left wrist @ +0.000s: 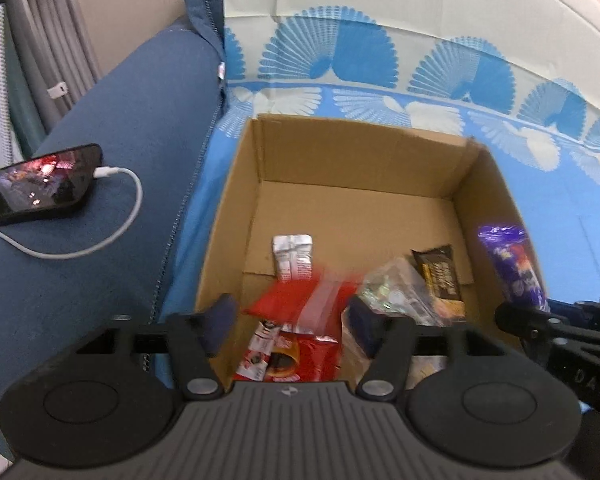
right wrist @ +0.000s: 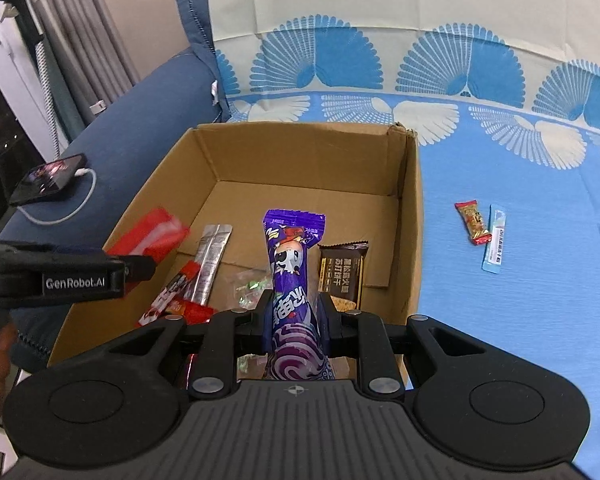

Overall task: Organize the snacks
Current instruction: 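Open both tools to drop the pouch and purple bar into the box, then move both tools from the box toward the orange candy and blue stick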

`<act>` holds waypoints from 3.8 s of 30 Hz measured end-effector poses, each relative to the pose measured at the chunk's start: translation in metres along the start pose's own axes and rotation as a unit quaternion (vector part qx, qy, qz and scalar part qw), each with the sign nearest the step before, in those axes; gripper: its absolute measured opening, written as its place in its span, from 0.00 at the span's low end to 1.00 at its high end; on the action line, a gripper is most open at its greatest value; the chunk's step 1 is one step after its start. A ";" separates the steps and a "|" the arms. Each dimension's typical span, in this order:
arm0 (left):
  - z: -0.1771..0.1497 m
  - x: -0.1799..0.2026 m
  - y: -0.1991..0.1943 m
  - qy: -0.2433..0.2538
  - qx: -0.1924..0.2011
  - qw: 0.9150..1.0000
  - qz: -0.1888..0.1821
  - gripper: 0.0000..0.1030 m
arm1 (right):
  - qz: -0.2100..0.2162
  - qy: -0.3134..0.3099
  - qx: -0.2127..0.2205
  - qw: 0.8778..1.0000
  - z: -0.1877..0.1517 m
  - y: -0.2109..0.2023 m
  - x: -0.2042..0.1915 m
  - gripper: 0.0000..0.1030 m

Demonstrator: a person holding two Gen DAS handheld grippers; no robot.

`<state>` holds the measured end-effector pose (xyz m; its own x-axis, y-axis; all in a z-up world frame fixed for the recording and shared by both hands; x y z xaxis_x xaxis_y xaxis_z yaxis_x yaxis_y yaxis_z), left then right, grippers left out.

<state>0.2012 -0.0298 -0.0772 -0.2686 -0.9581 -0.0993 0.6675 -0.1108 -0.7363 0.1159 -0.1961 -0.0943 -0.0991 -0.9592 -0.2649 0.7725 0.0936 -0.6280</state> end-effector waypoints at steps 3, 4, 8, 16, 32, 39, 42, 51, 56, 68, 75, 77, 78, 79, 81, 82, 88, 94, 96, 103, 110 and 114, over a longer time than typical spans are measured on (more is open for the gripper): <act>0.001 -0.003 -0.006 -0.011 0.015 1.000 0.006 1.00 | 0.001 0.027 -0.002 1.000 0.004 0.005 0.004 0.64; 0.002 -0.002 -0.007 -0.008 0.013 1.000 0.002 1.00 | -0.001 0.036 0.002 0.999 0.005 0.004 0.006 0.74; -0.009 -0.001 -0.017 -0.003 -0.017 1.000 0.012 1.00 | -0.007 0.035 0.000 0.999 0.002 -0.004 0.004 0.81; -0.051 -0.005 -0.075 -0.046 -0.027 0.998 0.028 1.00 | -0.020 0.001 -0.006 1.000 -0.034 -0.058 -0.021 0.87; -0.076 0.015 -0.170 -0.020 0.041 0.999 0.024 1.00 | -0.034 -0.028 0.067 0.997 -0.063 -0.158 -0.042 0.98; -0.080 0.020 -0.191 -0.022 0.062 0.998 0.023 1.00 | -0.023 -0.026 0.096 0.995 -0.072 -0.184 -0.043 1.00; -0.080 0.020 -0.194 -0.021 0.065 0.997 0.021 1.00 | -0.019 -0.023 0.103 0.994 -0.074 -0.190 -0.042 1.00; -0.080 0.021 -0.199 -0.023 0.067 0.997 0.022 1.00 | -0.012 -0.023 0.110 0.994 -0.076 -0.197 -0.043 1.00; -0.081 0.020 -0.199 -0.022 0.067 0.997 0.022 1.00 | -0.012 -0.022 0.110 0.994 -0.076 -0.197 -0.042 1.00; -0.078 0.023 -0.187 -0.021 0.049 0.998 0.019 1.00 | -0.017 -0.006 0.104 0.994 -0.074 -0.189 -0.034 1.00; -0.064 0.025 -0.165 -0.023 0.023 0.999 0.029 1.00 | -0.080 0.039 0.119 0.989 -0.060 -0.173 0.019 1.00; -0.057 0.026 -0.156 -0.025 0.013 0.999 0.032 1.00 | -0.107 0.048 0.120 0.986 -0.056 -0.162 0.042 1.00; -0.054 0.027 -0.151 -0.026 0.008 0.999 0.033 1.00 | -0.118 0.051 0.121 0.984 -0.053 -0.156 0.054 1.00; -0.049 0.028 -0.146 -0.027 0.003 0.999 0.036 1.00 | -0.131 0.053 0.122 0.982 -0.050 -0.147 0.067 1.00; -0.039 0.030 -0.135 -0.026 -0.005 0.999 0.043 1.00 | -0.154 0.048 0.125 0.979 -0.045 -0.124 0.094 1.00; -0.034 0.031 -0.129 -0.026 -0.008 0.999 0.047 1.00 | -0.165 0.040 0.124 0.978 -0.042 -0.108 0.108 1.00; 0.002 0.048 -0.092 -0.016 -0.023 0.998 0.057 1.00 | -0.183 0.002 0.077 0.980 -0.031 0.009 0.172 1.00; 0.037 0.076 -0.054 -0.005 -0.026 0.999 0.047 1.00 | -0.175 -0.007 0.041 0.984 -0.028 0.111 0.194 1.00; 0.051 0.087 -0.042 -0.002 -0.019 0.999 0.043 1.00 | -0.179 -0.015 0.030 0.983 -0.027 0.139 0.198 1.00; 0.106 0.155 0.000 0.007 0.017 1.000 -0.013 1.00 | -0.221 0.047 0.081 0.971 -0.003 0.167 0.251 1.00; 0.125 0.270 0.069 0.067 0.008 0.993 -0.094 1.00 | -0.260 0.062 0.083 0.960 -0.006 0.142 0.331 1.00; 0.113 0.328 0.130 0.200 -0.027 0.974 -0.106 1.00 | -0.247 0.095 0.082 0.961 -0.021 0.108 0.351 1.00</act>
<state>0.2786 -0.3881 -0.1302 -0.6524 -0.7346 -0.1860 0.5333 -0.2706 -0.8015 0.1512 -0.5170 -0.2698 -0.5798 -0.8081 -0.1038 0.6892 -0.4186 -0.5914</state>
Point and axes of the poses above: each gripper's, at about its wrist camera, not at the fingertips, and y roughly the way its jaws point, x to its right, z to its top, the point moved 1 cm from there along y, roughly the way its jaws point, and after that the axes turned 8 degrees about x, right-handed, at the moved point
